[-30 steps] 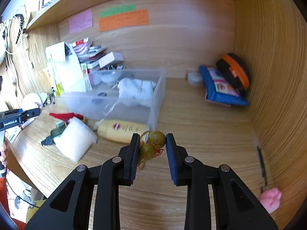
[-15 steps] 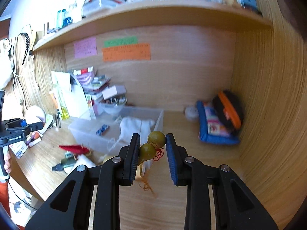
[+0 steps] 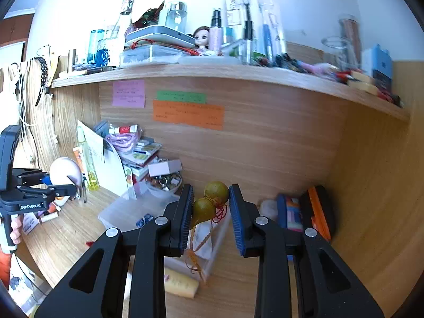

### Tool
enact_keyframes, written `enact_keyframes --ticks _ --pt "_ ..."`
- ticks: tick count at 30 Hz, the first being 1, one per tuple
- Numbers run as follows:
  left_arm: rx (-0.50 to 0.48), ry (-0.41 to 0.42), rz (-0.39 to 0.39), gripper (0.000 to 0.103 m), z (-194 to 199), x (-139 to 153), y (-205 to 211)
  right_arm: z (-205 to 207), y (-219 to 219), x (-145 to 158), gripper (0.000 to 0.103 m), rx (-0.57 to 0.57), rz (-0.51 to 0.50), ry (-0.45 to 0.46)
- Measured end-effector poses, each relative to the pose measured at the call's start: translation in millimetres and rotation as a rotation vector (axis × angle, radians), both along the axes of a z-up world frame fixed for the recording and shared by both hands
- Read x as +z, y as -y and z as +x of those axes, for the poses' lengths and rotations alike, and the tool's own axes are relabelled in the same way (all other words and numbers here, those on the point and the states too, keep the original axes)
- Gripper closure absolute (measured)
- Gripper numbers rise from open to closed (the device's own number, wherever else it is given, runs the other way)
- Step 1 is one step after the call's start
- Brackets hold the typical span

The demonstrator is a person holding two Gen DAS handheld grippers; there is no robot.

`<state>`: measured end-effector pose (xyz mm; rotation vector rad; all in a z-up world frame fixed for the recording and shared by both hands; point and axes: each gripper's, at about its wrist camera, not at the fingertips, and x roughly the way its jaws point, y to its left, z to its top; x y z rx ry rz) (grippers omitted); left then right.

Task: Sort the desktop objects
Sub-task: 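Carry the white jar with the left tool while the right tool carries the bead ornament over the bin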

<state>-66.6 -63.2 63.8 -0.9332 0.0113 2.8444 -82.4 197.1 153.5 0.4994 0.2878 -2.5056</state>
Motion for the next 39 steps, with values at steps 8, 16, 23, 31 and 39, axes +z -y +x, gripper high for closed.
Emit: enact_keyframes --ticks 8,16,23,31,39 --pt "-0.011 0.022 -0.001 0.064 -38.8 0.7 -5.4 -21.8 43.0 -0.8 0.078 0.060 0.018 0.003" --pt "-0.024 0.062 -0.006 0.064 -81.9 -11.7 -11.2 -49.3 82.2 -21.3 0.078 0.135 0.029 0.059" --pt "-0.031 0.131 -0.013 0.064 -116.5 -42.7 -17.0 -77.0 110.5 -57.0 0.078 0.196 0.082 0.138" --pt "-0.064 0.227 -0.011 0.064 -148.0 -82.7 -23.4 -106.8 132.5 -114.4 0.078 0.224 0.128 0.267" --pt "-0.083 0.272 -0.040 0.064 -161.0 -105.2 -36.1 -111.2 149.1 -156.0 0.078 0.254 0.213 0.321"
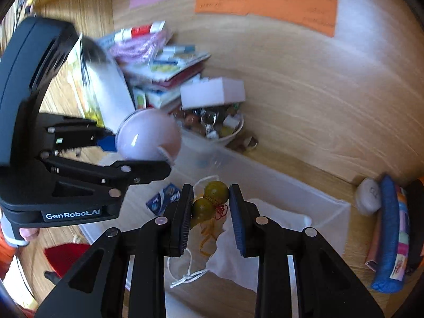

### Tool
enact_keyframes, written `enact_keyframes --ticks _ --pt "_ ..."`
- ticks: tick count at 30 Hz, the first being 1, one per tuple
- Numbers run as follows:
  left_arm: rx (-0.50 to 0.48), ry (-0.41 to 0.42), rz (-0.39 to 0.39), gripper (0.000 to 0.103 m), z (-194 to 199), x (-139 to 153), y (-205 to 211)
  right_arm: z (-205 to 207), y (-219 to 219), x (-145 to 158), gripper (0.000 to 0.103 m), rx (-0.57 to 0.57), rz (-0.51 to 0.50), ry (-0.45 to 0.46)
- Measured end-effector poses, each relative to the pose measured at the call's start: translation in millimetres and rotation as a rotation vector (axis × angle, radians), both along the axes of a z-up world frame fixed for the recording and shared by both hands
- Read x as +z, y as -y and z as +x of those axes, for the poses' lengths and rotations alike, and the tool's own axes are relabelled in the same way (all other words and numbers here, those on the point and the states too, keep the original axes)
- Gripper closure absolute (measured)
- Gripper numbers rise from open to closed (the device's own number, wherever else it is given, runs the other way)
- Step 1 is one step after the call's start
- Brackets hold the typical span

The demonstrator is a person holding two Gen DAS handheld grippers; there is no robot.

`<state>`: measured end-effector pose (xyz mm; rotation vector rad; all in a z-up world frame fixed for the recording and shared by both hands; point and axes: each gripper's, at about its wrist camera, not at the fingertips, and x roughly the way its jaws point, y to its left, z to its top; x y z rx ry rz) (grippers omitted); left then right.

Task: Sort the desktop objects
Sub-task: 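Carry the white jar with the left tool while the right tool carries the bead ornament over the bin, then open the left tool to drop the jar while the right tool releases the beads into the bin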

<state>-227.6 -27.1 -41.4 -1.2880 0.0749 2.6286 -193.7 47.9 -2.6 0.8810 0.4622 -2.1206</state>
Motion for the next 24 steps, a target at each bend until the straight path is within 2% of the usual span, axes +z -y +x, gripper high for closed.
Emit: enact_keyframes --ticks 7,15,20,24 --pt "-0.007 0.054 -0.024 0.064 -6.8 -15.0 -5.6 0.0 7.3 -21.2 0.078 0.029 0.071 0.014" --pt "-0.007 0.068 -0.122 0.064 -6.8 -21.2 -19.7 2.8 11.3 -32.7 0.078 0.034 0.129 -0.012" --pt "-0.002 0.080 -0.161 0.064 -7.9 -23.9 -25.6 1.3 9.2 -33.9 0.077 0.038 0.122 -0.002" --pt "0.002 0.083 -0.182 0.062 -7.7 -24.9 -28.6 0.5 3.7 -32.8 0.072 0.042 0.108 0.017"
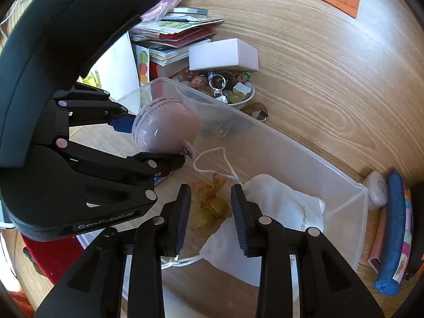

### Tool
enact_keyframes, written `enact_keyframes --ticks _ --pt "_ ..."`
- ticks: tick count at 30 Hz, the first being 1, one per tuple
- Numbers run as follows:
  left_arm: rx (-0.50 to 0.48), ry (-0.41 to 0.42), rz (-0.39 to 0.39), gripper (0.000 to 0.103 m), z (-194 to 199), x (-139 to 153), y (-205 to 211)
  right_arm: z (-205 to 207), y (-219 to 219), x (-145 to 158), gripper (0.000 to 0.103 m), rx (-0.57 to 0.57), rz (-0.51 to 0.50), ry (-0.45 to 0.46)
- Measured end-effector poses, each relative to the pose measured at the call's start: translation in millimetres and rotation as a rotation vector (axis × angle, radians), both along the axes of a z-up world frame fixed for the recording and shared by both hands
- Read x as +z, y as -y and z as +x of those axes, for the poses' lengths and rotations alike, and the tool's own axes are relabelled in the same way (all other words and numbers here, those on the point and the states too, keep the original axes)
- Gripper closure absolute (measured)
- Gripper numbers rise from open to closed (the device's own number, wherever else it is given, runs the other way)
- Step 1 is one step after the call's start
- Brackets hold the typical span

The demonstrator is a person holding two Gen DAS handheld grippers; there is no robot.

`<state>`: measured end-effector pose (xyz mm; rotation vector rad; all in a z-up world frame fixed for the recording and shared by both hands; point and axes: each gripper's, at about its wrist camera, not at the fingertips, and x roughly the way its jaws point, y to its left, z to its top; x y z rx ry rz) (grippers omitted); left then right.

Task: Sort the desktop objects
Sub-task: 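Open the left tool to drop the jar while the right tool releases the beads into the bin, then withdraw both tools from the bin toward the beige cup and green bottle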

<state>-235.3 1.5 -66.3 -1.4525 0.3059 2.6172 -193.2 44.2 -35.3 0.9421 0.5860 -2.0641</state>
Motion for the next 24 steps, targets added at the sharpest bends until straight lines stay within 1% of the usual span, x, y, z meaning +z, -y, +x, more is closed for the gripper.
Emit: enact_keyframes --ticks 4,5,7,8,10,13,15,17,18,19,21,24 --pt "0.008 0.009 0.001 0.059 1.5 2.2 1.3 -1.4 -3.6 0.5 0.063 0.000 -0.006 0.004" --pt "0.012 0.009 0.003 0.056 2.3 3.4 2.6 -1.7 -4.4 0.9 0.062 0.001 -0.010 0.006" --pt "0.020 0.003 0.007 0.052 4.2 5.9 5.6 -1.7 -5.7 2.0 0.056 0.005 -0.018 0.009" --pt "0.024 0.001 0.007 0.052 5.0 7.3 7.2 -1.2 -6.5 2.9 0.055 0.008 -0.023 0.008" --pt "0.030 -0.006 0.010 0.052 9.0 12.2 10.9 0.7 -7.2 4.5 0.048 0.017 -0.033 0.009" --pt "0.038 -0.022 0.022 0.048 14.9 20.1 14.1 3.6 -7.2 8.0 0.044 0.020 -0.038 -0.013" --pt "0.051 -0.038 0.027 0.041 21.2 27.7 18.4 5.2 -8.5 12.2 0.041 0.021 -0.050 -0.025" --pt "0.050 -0.058 0.047 0.038 30.0 38.1 23.3 5.6 -10.9 18.1 0.037 0.015 -0.062 -0.044" --pt "0.057 -0.070 0.051 0.037 34.6 43.8 25.9 4.7 -12.1 20.9 0.033 0.010 -0.068 -0.050" --pt "0.061 -0.081 0.053 0.035 38.3 48.5 27.8 3.7 -13.8 24.0 0.031 0.000 -0.075 -0.054" --pt "0.065 -0.113 0.073 0.031 49.1 61.2 33.8 4.1 -19.1 31.1 0.031 -0.009 -0.095 -0.051" --pt "0.075 -0.151 0.104 0.030 61.4 75.4 37.7 6.7 -29.7 45.9 0.030 -0.028 -0.132 -0.045"
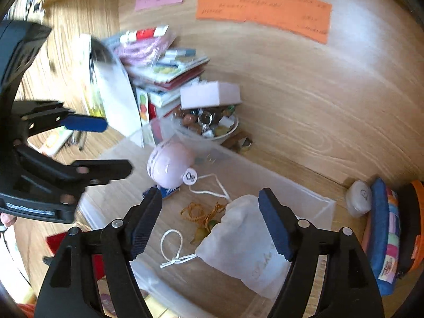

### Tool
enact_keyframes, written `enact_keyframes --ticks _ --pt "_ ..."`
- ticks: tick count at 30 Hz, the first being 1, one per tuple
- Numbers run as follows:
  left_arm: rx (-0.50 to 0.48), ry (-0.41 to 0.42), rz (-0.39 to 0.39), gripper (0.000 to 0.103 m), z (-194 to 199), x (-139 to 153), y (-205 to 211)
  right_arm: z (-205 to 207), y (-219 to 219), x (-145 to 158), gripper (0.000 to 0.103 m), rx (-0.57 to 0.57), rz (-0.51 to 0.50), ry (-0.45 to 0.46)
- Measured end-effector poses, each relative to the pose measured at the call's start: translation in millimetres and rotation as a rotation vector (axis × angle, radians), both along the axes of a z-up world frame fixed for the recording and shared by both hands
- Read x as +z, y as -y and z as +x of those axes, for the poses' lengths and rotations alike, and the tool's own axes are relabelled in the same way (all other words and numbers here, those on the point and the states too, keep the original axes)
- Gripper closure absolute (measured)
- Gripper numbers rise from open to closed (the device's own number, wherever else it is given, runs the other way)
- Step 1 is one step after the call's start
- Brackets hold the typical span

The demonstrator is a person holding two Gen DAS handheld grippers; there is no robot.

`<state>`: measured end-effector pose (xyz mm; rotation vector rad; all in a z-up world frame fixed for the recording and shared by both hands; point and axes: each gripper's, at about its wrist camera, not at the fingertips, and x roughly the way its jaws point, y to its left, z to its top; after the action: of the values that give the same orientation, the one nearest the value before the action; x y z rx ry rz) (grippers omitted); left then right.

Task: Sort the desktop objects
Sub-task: 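Withdraw both tools from the bin toward the beige cup and green bottle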

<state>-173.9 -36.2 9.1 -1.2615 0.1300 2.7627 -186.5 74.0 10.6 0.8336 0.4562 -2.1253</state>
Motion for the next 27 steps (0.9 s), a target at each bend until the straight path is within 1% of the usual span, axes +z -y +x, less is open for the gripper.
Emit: enact_keyframes --ticks 3,4,5,7,13,18,22,27 --pt "0.009 -0.042 0.026 0.029 17.0 15.5 7.3 6.8 -11.7 14.4 0.026 -0.024 -0.034 -0.016" --pt "0.011 -0.051 0.034 0.026 20.3 18.5 7.9 10.8 -16.0 19.4 0.023 -0.034 -0.043 -0.027" --pt "0.013 -0.063 0.045 0.020 25.5 21.7 9.8 13.9 -18.9 23.2 0.022 -0.043 -0.049 -0.036" --pt "0.020 -0.093 0.057 0.015 40.4 28.3 15.1 22.5 -26.6 32.0 0.021 -0.055 -0.070 -0.050" --pt "0.022 -0.151 0.081 0.010 79.6 35.1 23.2 48.3 -54.6 54.2 0.019 -0.081 -0.130 -0.068" --pt "0.028 -0.163 0.075 0.010 109.2 26.4 25.0 74.0 -70.0 53.7 0.016 -0.106 -0.148 -0.091" --pt "0.027 -0.162 0.057 0.009 125.7 9.7 22.0 95.8 -76.7 41.9 0.016 -0.125 -0.138 -0.094" --pt "0.013 -0.119 0.065 0.009 142.3 -17.7 16.7 122.2 -75.8 20.3 0.016 -0.142 -0.099 -0.100"
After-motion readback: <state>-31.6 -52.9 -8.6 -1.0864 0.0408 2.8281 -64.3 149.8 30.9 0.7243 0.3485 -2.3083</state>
